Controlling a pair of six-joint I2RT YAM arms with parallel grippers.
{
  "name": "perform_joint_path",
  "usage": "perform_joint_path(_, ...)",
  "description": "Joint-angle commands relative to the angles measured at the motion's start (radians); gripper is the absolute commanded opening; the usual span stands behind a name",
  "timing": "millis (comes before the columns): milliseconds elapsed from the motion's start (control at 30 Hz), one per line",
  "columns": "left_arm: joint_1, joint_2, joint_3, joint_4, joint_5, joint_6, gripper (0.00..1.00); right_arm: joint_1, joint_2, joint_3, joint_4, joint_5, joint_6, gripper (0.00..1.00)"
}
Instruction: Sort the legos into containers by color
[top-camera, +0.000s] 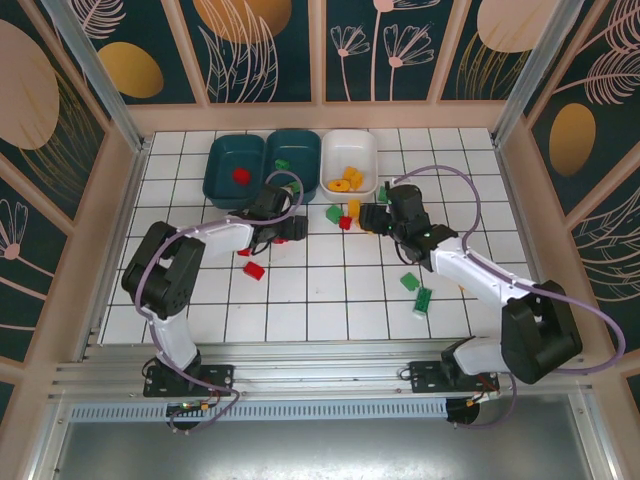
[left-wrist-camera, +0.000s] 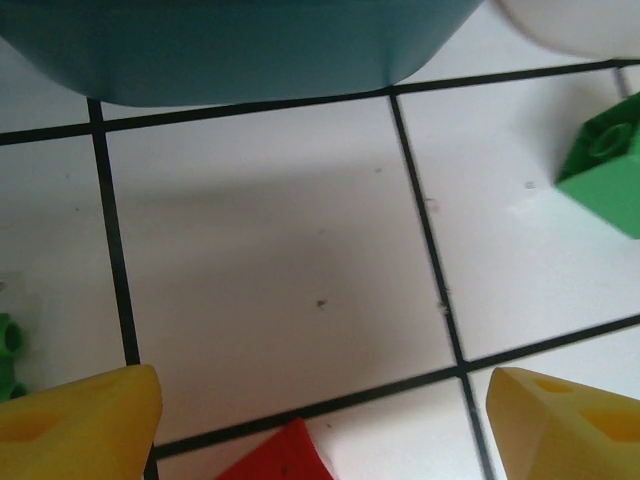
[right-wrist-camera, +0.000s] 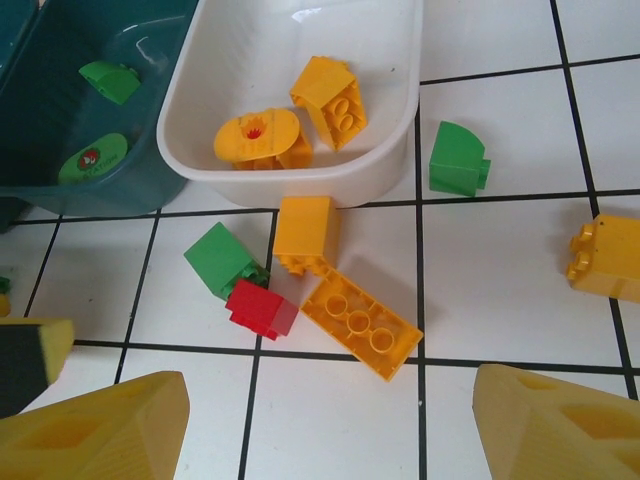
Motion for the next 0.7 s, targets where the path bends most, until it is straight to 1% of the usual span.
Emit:
perform_joint_path(0, -0.003, 0.027, 0.021, -0.029, -0.015, 0.060, 0.84, -0.010, -0.039, -0.028, -0.019, 0.026, 0.006, 0.76)
perform_joint_path(133, -0.003, 0.030, 0.016, -0.061, -0.004, 0.046, 0.82, -0.011, -0.069, -0.050, -0.025, 0.031, 0.008, 0.76)
perform_joint_path(233, -0.003, -0.014, -0.031, -0.061, 0.012, 0.011, 0.80, -0.013, -0.087, -0.062, -0.025, 0.034, 0.008, 0.76)
perform_joint_path(333, -0.004, -0.074, -0.077, -0.045, 0.057, -0.012, 0.79, -0.014, -0.089, -0.068, -0.022, 0.034, 0.009, 0.76)
perform_joint_path(500, -0.013, -0.130, -0.090, -0.049, 0.151, -0.037, 0.75, -0.015, -0.077, -0.056, -0.025, 0.023, 0.009, 0.76)
perform_joint_path(667, -0.017, -0.175, -0.089, -0.043, 0.203, -0.038, 0.74, -0.014, -0.084, -0.056, -0.032, 0.029, 0.008, 0.76)
